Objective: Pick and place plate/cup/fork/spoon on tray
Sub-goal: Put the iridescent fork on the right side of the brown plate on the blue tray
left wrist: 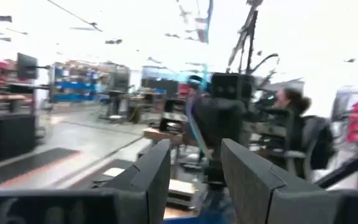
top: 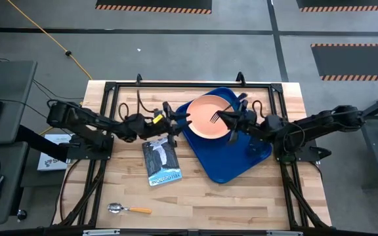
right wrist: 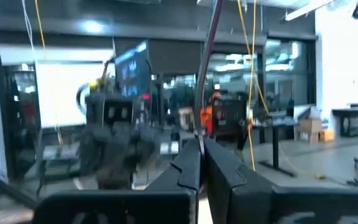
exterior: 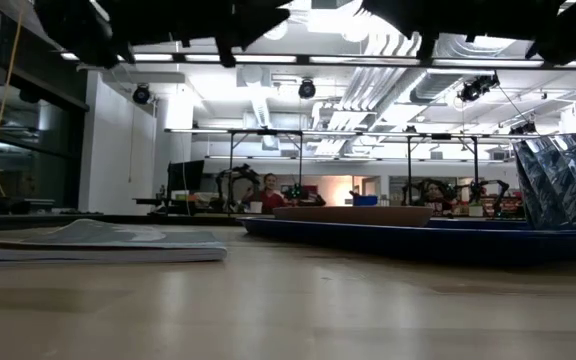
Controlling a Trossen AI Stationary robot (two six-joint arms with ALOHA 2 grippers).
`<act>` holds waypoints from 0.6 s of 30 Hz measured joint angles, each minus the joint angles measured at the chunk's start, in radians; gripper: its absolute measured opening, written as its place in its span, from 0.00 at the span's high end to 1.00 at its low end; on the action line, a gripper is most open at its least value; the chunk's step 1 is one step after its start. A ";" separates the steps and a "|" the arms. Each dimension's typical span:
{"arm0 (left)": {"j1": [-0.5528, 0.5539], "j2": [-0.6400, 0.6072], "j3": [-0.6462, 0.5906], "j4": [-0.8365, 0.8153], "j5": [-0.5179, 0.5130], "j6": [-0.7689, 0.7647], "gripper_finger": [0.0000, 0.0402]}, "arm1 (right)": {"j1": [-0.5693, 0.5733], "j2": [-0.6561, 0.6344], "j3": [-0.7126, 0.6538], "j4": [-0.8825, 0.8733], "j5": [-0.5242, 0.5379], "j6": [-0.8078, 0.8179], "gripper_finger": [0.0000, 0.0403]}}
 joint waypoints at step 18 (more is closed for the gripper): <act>0.000 0.276 0.224 0.107 0.066 -0.176 0.63 | -0.006 0.130 0.022 0.200 -0.037 -0.029 1.00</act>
